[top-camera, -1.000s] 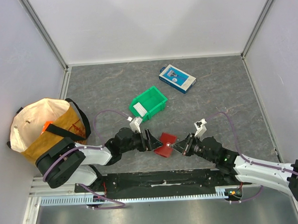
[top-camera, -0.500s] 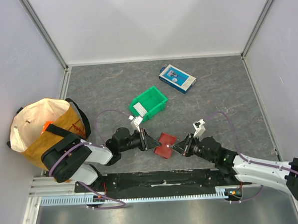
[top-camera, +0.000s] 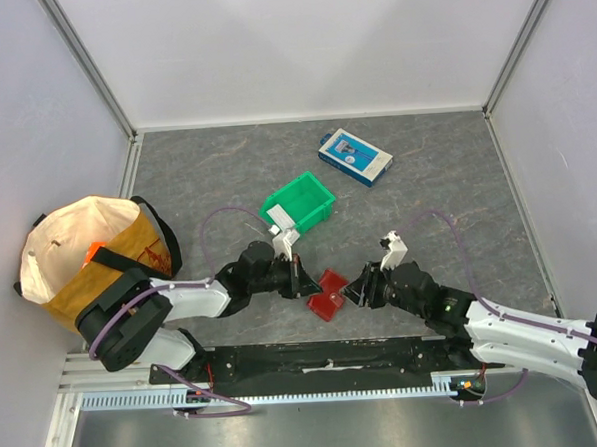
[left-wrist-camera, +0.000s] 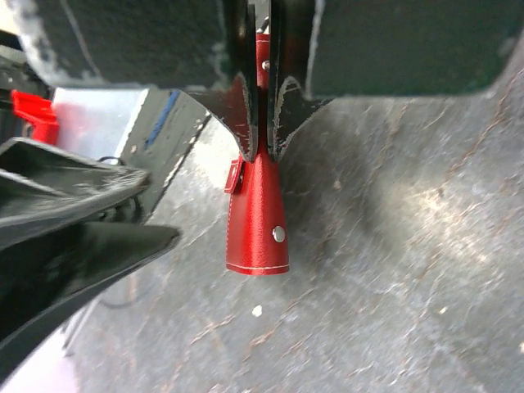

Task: Put the credit cards into the card holder
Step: Open the card holder at the center of the board.

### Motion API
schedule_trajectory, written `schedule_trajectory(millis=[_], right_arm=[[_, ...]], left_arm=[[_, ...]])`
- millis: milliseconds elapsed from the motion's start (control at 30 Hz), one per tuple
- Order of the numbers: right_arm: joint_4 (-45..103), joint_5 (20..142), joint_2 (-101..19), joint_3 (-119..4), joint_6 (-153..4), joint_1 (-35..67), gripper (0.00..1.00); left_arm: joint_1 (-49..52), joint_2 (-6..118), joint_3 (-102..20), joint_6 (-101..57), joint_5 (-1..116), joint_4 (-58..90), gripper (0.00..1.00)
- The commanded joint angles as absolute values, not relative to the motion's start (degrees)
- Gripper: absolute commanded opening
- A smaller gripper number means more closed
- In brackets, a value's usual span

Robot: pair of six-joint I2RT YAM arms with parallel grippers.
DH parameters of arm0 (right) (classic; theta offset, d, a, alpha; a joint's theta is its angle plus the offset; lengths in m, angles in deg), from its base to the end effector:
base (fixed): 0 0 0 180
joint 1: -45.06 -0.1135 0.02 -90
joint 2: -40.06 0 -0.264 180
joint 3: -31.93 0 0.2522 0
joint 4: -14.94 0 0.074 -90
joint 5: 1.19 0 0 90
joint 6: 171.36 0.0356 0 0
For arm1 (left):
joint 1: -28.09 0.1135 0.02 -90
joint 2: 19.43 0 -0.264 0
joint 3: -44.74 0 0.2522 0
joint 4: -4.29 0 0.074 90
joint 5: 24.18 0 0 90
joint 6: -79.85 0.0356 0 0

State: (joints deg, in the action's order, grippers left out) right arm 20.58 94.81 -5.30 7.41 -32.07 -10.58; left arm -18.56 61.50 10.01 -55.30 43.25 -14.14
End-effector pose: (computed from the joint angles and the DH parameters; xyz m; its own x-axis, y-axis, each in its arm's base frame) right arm 0.0980 0.1367 0.1628 -0.7464 0.2439 -0.6191 -0.3103 0.6955 0.6481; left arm 0.1600 -0.1894 0.1424 -0.8669 -0.0354 -0.4972 0.4112 0.5131 -0.7534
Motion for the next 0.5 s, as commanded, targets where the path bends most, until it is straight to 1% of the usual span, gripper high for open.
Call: schedule_trajectory(millis=[0, 267, 467], right_arm=[[27.03, 96.38, -6.51, 1.57, -41.1, -10.49, 0.52], [24.4, 86.73, -19.6, -3.8, -51.03, -10.32, 0.52], [18.42, 81.52, -23.92, -2.92, -52.45, -10.23, 0.52]], left_arm=[[-18.75, 60.55, 6.03, -45.49, 43.93, -0.51, 0.02], [-18.75, 63.28, 2.51, -40.75, 42.44, 4.77, 0.02], [-18.75, 64.16, 1.01, -39.07, 42.0, 6.27, 0.02]])
